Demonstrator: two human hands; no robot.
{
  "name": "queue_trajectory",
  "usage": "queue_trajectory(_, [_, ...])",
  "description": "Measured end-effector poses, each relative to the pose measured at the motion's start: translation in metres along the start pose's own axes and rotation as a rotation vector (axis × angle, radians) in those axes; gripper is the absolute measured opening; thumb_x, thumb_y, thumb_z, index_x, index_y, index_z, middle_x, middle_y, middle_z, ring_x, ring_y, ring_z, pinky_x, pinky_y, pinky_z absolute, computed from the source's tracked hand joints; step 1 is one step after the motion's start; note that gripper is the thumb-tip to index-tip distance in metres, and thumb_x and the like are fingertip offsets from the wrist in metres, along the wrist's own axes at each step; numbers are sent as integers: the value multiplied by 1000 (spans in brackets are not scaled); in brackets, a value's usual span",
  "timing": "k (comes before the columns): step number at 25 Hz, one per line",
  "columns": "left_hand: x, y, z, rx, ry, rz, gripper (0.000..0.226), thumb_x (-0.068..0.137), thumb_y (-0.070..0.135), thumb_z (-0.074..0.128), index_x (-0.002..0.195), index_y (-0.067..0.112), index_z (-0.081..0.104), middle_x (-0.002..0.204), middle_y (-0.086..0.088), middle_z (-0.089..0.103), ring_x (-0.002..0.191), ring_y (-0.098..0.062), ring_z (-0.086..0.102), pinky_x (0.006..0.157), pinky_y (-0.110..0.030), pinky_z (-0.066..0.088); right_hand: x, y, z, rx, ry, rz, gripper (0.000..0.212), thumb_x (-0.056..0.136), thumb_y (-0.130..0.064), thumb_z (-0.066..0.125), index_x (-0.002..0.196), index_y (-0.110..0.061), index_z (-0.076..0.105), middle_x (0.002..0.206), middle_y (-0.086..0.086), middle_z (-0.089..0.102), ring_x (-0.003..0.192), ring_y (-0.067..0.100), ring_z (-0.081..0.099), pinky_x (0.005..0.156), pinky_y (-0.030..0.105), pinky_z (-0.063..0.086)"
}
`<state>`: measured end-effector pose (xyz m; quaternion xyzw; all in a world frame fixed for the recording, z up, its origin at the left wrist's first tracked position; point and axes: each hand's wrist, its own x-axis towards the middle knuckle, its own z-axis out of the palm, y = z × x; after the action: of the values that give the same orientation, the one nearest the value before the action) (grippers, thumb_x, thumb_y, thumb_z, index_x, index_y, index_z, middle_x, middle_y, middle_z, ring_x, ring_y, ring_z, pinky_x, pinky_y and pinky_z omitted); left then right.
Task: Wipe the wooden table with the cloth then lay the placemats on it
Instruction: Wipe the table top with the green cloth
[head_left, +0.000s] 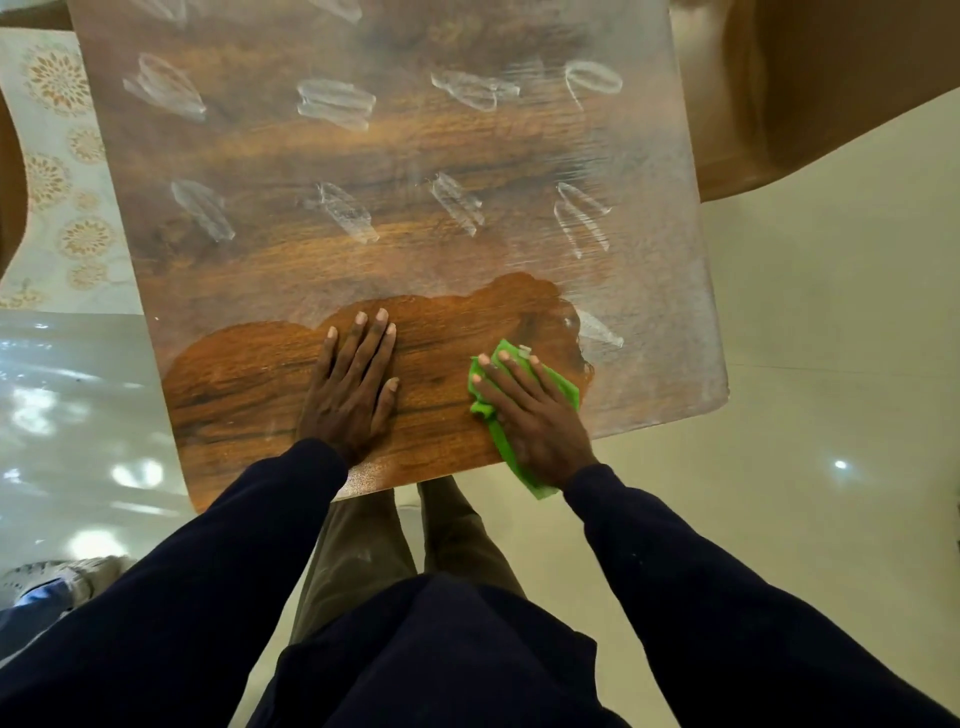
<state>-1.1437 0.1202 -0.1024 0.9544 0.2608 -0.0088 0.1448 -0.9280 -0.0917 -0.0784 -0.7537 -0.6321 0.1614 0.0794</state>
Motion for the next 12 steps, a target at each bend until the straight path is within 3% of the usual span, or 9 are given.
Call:
queue_trajectory(3, [0, 0, 1, -3, -13, -9, 64, 111, 37, 25, 167, 6, 17, 176, -12, 9, 163, -29, 7, 131, -55, 10, 6, 34, -12, 27, 159, 289, 52, 115, -28, 23, 165, -19, 31, 173, 9, 28, 162, 30, 20, 126, 62, 25])
queue_trajectory(6, [-2, -2, 0, 6, -22, -5, 64, 112, 37, 25, 167, 6, 16, 176, -13, 10, 163, -30, 8, 131, -54, 11, 58, 25, -13, 57, 262, 513, 55, 112, -24, 25, 166, -16, 28, 175, 9, 21, 164, 31, 13, 130, 59, 15])
queue_trajectory(8, [-1, -1, -2, 17, -24, 6, 63, 112, 37, 25, 166, 6, 17, 175, -14, 11, 163, -30, 10, 131, -55, 13, 80, 2, -5, 57, 233, 466, 55, 113, -27, 24, 166, -16, 29, 175, 10, 21, 164, 32, 13, 131, 58, 13])
queue_trajectory(12, [-2, -2, -3, 30, -33, 16, 64, 112, 39, 25, 167, 6, 17, 176, -13, 10, 163, -29, 9, 132, -53, 10, 42, -36, 8, 47, 33, 162, 55, 114, -37, 24, 165, -18, 31, 175, 8, 23, 163, 31, 14, 130, 60, 17])
